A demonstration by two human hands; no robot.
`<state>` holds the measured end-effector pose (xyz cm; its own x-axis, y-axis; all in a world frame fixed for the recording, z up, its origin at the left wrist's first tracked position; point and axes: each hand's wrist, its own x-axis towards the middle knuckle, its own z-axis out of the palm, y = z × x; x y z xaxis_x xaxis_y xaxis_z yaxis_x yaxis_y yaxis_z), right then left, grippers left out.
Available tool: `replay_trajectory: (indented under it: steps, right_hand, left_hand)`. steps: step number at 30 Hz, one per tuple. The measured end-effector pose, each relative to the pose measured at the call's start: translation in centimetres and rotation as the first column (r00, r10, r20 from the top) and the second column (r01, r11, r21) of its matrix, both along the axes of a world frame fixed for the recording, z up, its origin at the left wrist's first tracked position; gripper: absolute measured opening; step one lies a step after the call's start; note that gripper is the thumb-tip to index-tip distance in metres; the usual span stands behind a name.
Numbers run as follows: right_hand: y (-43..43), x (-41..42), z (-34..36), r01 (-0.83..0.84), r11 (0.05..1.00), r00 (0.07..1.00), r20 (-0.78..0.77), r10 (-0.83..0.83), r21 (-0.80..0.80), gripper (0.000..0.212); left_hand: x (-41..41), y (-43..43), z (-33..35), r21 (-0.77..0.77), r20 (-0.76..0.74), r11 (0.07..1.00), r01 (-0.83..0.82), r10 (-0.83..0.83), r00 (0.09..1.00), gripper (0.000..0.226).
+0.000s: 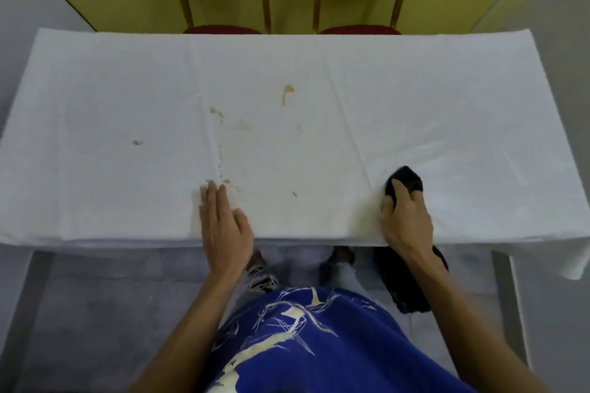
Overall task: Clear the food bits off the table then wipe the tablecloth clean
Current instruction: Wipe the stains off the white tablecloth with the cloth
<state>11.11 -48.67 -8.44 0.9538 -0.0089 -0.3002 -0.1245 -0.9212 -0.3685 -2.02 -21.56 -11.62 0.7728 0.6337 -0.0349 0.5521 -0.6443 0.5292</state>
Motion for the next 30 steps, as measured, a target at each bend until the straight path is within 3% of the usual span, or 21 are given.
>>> replay_trajectory:
  steps: [9, 15, 17, 20, 23, 26, 30]
  right_hand:
    - [14.7, -7.3, -0.8, -0.289, 0.957, 0.957, 0.039, 0.288, 0.023, 0.051]
    - [18.9, -10.1, -0.8, -0.581, 0.814, 0.809, 0.1, 0.579, -0.012, 0.056]
    - [17.6, -9.0, 0.1, -0.529, 0.848, 0.838, 0.138, 0.528, -0.037, 0.057]
    - [13.7, -5.6, 0.8, -0.171, 0.985, 0.968, 0.185, 0.171, -0.015, 0.056]
    - [12.3, -4.2, 0.6, 0.105, 0.994, 0.993, 0.06, -0.103, -0.028, 0.055]
    - [16.3, -5.7, 0.1, 0.025, 1.0, 0.999, 0.02, -0.025, -0.005, 0.054]
    - [24.0, -8.7, -0.1, -0.213, 0.974, 0.976, -0.028, 0.215, 0.074, 0.056]
  left_hand:
    - [-1.1, 5.4, -0.9, -0.002, -0.016, 1.0, -0.014, 0.014, 1.0, 0.055]
    - [-2.1, 9.5, -1.7, 0.008, -0.014, 0.999, -0.033, 0.034, 0.999, 0.057]
    - [-2.3, 10.2, -1.9, 0.041, -0.055, 0.999, 0.012, -0.009, 0.998, 0.059]
    - [-2.2, 10.1, -2.3, 0.101, -0.101, 0.994, 0.048, -0.038, 0.994, 0.061]
    - [-2.3, 9.9, -2.4, 0.098, -0.123, 0.995, 0.034, -0.021, 0.992, 0.06]
    - [-2.5, 10.3, -2.3, 0.111, -0.128, 0.993, 0.049, -0.035, 0.991, 0.062]
    - [-2.7, 10.1, -2.3, 0.109, -0.128, 0.993, 0.046, -0.032, 0.991, 0.063]
